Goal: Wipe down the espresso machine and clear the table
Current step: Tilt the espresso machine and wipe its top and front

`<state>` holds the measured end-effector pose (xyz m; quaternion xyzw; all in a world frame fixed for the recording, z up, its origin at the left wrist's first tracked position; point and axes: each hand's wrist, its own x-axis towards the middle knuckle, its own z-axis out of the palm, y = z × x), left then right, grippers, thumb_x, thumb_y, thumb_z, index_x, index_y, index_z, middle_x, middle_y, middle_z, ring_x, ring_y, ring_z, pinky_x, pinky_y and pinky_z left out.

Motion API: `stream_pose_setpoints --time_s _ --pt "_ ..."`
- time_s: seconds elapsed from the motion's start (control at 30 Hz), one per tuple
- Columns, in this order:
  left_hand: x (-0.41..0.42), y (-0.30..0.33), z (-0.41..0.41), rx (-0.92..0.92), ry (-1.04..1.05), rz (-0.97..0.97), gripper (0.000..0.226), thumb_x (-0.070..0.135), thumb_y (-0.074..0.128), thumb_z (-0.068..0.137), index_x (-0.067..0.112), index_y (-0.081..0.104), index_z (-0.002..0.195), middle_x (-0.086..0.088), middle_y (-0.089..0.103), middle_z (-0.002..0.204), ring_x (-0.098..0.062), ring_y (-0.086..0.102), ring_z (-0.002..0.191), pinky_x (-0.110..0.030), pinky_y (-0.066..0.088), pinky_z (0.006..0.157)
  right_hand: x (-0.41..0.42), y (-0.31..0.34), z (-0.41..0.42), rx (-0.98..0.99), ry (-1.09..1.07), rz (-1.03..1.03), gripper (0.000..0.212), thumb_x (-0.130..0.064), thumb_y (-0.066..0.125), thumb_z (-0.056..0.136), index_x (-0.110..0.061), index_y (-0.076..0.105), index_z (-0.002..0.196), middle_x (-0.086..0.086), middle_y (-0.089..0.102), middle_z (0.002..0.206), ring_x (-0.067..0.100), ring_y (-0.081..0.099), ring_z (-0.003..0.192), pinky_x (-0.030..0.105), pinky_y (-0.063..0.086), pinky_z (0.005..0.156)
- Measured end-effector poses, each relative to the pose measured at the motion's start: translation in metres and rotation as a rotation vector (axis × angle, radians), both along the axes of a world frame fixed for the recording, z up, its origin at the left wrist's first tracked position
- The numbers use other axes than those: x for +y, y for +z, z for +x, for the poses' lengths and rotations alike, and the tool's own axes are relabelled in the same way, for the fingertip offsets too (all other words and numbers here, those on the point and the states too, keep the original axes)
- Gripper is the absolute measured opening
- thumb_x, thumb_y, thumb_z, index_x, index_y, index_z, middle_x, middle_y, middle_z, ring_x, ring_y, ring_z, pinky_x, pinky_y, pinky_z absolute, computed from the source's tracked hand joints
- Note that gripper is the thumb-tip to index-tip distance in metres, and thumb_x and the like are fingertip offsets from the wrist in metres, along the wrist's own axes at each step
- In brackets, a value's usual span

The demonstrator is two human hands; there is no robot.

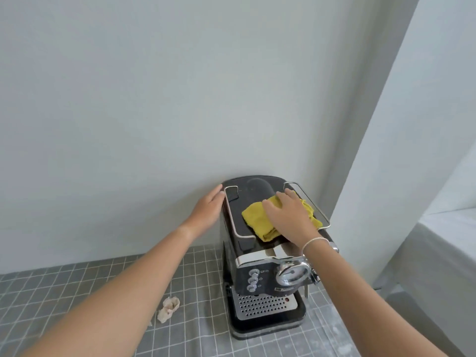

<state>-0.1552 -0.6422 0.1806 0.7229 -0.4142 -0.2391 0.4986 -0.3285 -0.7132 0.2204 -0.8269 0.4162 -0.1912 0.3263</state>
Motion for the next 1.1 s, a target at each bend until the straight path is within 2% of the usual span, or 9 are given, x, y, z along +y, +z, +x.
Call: stream_pose_setpoints --time_s 0.13,0.23,0.33,0.47,0.6,0.7,0.77,0.97,1.1 --pt "-0.01 -0.008 0.011 0.085 0.012 -0.028 0.045 0.026 0.028 0.099 0.016 0.03 0.143 0.003 0.028 0.152 -0.01 0.023 0.14 -0.016 0.014 0.102 -0.021 -0.009 0.032 0.163 0.004 -0.1 0.046 -0.023 0.041 0.09 0.004 0.038 0.128 0.016 0.039 0.138 0.025 0.033 0.129 0.03 0.023 0.109" --pt "-0.016 -0.015 0.016 0.152 0.008 -0.034 0.045 0.027 0.03 0.098 0.019 0.029 0.143 0.005 0.027 0.152 -0.009 0.023 0.139 -0.017 0.014 0.106 -0.035 -0.009 0.05 0.193 0.084 -0.211 0.051 -0.024 0.04 0.091 0.003 0.034 0.134 0.013 0.035 0.143 0.022 0.027 0.135 0.026 0.015 0.112" --pt "-0.022 -0.02 0.02 0.275 -0.016 -0.044 0.047 0.03 0.032 0.098 0.024 0.024 0.144 0.007 0.023 0.154 -0.008 0.02 0.14 -0.029 0.016 0.116 -0.05 -0.009 0.067 0.259 0.189 -0.35 0.052 -0.027 0.039 0.093 0.001 0.034 0.136 0.011 0.035 0.144 0.021 0.026 0.136 0.023 0.011 0.11" --pt "-0.028 -0.02 0.022 0.387 -0.023 -0.067 0.048 0.031 0.032 0.098 0.027 0.021 0.145 0.005 0.022 0.154 -0.011 0.022 0.14 -0.022 0.022 0.108 -0.068 -0.005 0.083 0.34 0.322 -0.45 0.045 -0.027 0.033 0.094 -0.011 0.041 0.136 0.002 0.038 0.146 0.018 0.026 0.134 0.032 0.015 0.112" --pt "-0.029 -0.019 0.024 0.451 -0.025 -0.094 0.046 0.029 0.033 0.099 0.028 0.025 0.144 0.005 0.027 0.152 -0.01 0.026 0.138 -0.02 0.025 0.107 -0.071 -0.014 0.081 0.341 0.135 -0.471 0.045 -0.032 0.03 0.092 -0.033 0.04 0.136 0.005 0.019 0.154 0.028 0.018 0.138 0.04 0.013 0.114" --pt "-0.031 -0.021 0.027 0.474 -0.014 -0.116 0.045 0.029 0.033 0.099 0.028 0.028 0.143 0.004 0.028 0.152 -0.01 0.027 0.138 -0.023 0.025 0.111 -0.068 -0.018 0.087 0.373 0.054 -0.413 0.056 -0.036 0.033 0.09 -0.021 0.024 0.143 0.015 0.027 0.148 0.031 0.026 0.135 0.041 0.019 0.111" --pt "-0.032 -0.023 0.029 0.46 -0.005 -0.114 0.044 0.03 0.032 0.099 0.029 0.029 0.143 0.003 0.028 0.152 -0.011 0.027 0.139 -0.03 0.025 0.114 -0.072 -0.013 0.091 0.377 0.118 -0.375 0.055 -0.034 0.035 0.091 -0.013 0.028 0.141 0.013 0.034 0.145 0.029 0.029 0.134 0.039 0.02 0.11" --pt "-0.033 -0.026 0.032 0.351 0.006 -0.118 0.044 0.034 0.031 0.098 0.031 0.029 0.142 0.007 0.03 0.15 -0.011 0.03 0.136 -0.035 0.026 0.114 -0.086 0.001 0.096 0.307 0.425 -0.322 0.043 -0.022 0.035 0.094 -0.025 0.042 0.137 -0.005 0.031 0.151 0.014 0.023 0.139 0.028 0.012 0.114" --pt "-0.029 -0.026 0.022 0.323 0.009 -0.097 0.043 0.035 0.03 0.098 0.032 0.029 0.141 0.01 0.043 0.133 -0.008 0.045 0.11 -0.028 0.038 0.102 -0.081 0.0 0.086 0.277 0.473 -0.289 0.043 -0.016 0.034 0.093 -0.025 0.046 0.134 -0.005 0.033 0.15 0.012 0.024 0.139 0.028 0.012 0.115"
